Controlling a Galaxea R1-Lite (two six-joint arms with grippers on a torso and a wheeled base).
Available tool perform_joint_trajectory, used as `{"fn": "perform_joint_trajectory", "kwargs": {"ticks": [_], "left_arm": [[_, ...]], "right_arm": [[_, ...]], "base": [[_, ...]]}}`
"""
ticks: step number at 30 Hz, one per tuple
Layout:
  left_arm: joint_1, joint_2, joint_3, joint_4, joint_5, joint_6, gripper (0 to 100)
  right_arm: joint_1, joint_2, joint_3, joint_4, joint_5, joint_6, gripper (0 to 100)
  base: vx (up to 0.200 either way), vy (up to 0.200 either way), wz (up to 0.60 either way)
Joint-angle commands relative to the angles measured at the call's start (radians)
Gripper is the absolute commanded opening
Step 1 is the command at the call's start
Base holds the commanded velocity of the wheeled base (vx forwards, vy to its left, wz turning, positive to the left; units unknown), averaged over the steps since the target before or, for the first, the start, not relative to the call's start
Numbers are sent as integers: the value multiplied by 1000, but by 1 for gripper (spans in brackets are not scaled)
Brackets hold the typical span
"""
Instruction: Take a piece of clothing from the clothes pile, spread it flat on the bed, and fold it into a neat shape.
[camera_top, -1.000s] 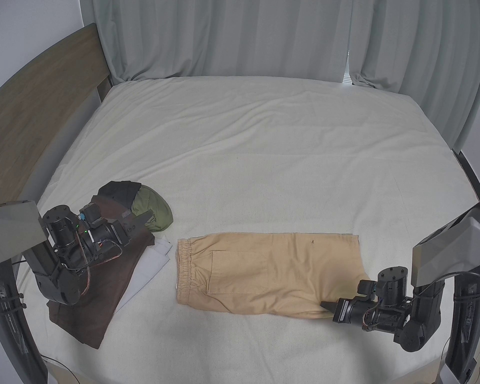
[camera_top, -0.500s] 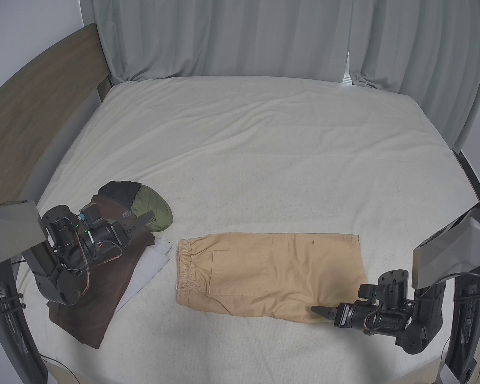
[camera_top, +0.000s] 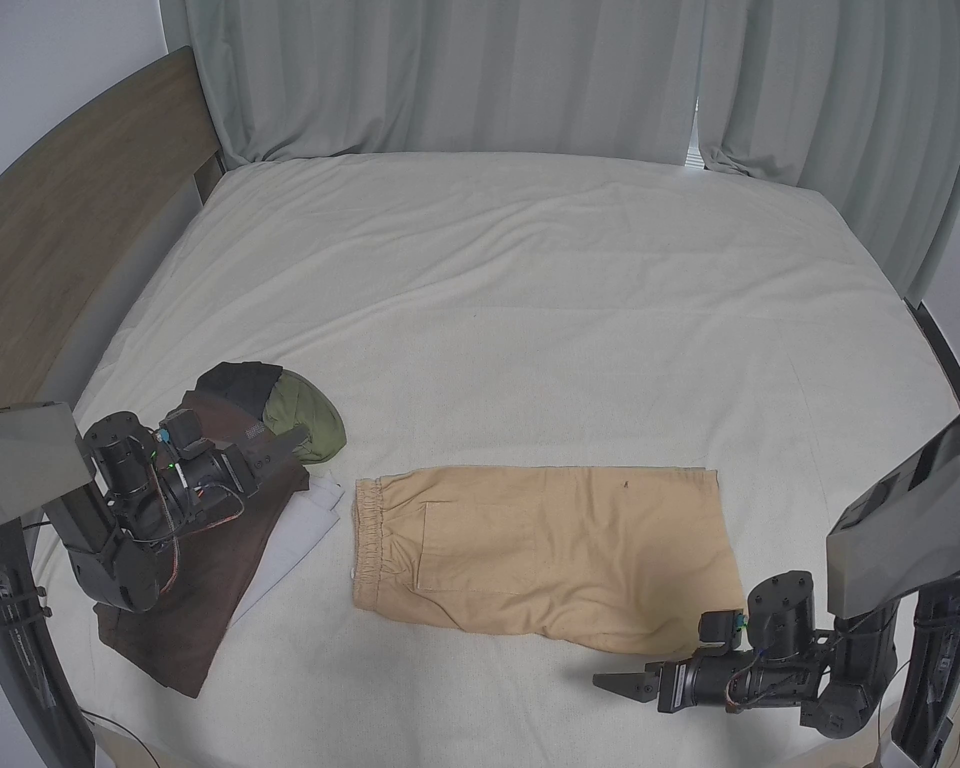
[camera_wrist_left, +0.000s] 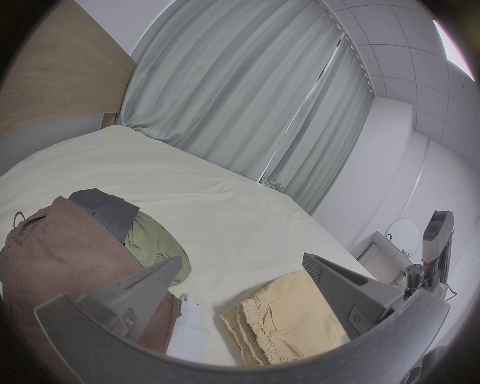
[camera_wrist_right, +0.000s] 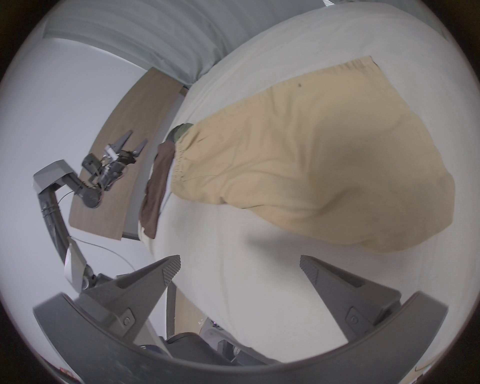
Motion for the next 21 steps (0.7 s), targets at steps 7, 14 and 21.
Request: {"fn": "perform_joint_trajectory", "kwargs": {"ticks": [7,14,21], "left_arm": [[-7,-18,16,-1,-3,1,100],[-4,-35,52,-1,-34,-11,100],[-8,-70,81,-1,-72,-39,100]], "right_arm": [[63,-194,3,-1,52,-2,100],[35,-358,-62,-1,250,-13,100],[-31,-502,-151,1,423,-29,100]], "base": [[0,0,0],[0,0,0],[0,0,0]]}}
